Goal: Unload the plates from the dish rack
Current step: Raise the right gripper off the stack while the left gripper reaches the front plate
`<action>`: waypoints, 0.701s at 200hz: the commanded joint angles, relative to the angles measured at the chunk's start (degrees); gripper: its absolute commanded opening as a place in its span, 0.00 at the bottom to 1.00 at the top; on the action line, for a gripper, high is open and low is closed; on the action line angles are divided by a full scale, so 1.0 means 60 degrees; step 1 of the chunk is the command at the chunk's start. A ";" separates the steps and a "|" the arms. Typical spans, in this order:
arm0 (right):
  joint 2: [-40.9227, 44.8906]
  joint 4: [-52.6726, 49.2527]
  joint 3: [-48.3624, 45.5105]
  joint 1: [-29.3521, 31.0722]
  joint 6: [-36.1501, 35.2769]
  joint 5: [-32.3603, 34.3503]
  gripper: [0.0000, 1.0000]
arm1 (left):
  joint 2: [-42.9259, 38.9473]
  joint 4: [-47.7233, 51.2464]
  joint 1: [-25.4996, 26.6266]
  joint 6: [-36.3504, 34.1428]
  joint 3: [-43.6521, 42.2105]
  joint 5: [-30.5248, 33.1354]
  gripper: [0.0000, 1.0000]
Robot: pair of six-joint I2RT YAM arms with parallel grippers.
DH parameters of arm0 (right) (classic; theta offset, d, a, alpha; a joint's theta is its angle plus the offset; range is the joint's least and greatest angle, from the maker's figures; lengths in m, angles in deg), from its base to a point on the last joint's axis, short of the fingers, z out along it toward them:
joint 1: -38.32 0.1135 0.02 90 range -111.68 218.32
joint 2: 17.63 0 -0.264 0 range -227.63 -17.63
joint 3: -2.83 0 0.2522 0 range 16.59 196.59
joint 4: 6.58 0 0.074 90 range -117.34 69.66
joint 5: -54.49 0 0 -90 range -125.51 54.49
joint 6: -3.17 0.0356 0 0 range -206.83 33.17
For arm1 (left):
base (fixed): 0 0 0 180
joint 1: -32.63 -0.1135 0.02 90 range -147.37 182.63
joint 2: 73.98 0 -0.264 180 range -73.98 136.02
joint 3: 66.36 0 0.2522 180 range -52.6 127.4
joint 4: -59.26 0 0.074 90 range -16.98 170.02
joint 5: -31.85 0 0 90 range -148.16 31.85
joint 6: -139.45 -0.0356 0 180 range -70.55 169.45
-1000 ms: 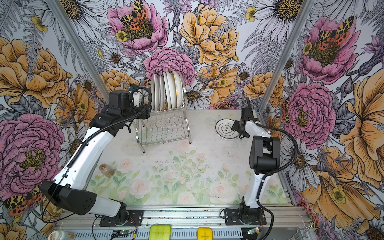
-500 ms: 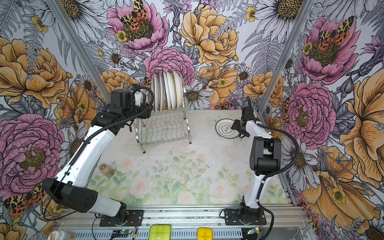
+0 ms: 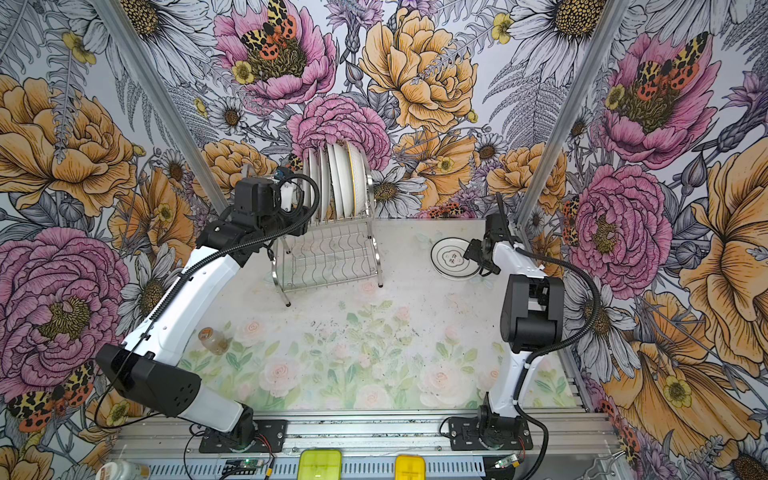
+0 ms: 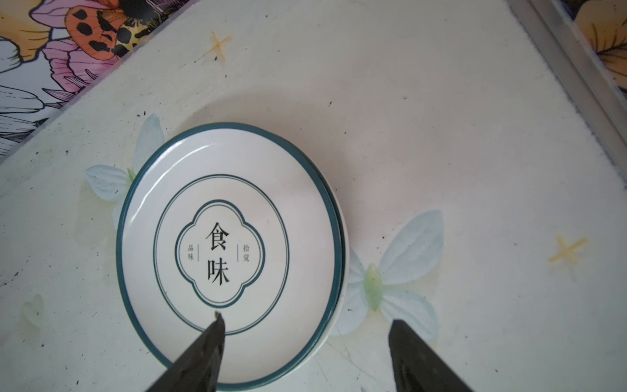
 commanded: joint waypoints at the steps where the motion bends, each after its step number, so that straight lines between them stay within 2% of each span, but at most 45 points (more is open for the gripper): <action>1: 0.0497 0.0111 -0.0079 -0.0036 0.0011 -0.0083 0.78 | 0.0105 -0.0327 0.0078 -0.0287 0.0236 0.0501 0.61; 51: 0.0651 0.0159 -0.0174 -0.0043 -0.0004 -0.0140 0.77 | 0.0135 -0.0626 0.0086 -0.0518 0.0124 0.0719 0.56; 74: 0.0651 0.0183 -0.0175 -0.0037 0.0011 -0.0189 0.76 | 0.0062 -0.0918 0.0097 -0.0559 -0.0094 0.1184 0.53; 140: 0.0796 0.0188 -0.0188 -0.0045 -0.0007 -0.0289 0.76 | 0.0147 -0.1376 0.0101 -0.0757 -0.0282 0.1281 0.44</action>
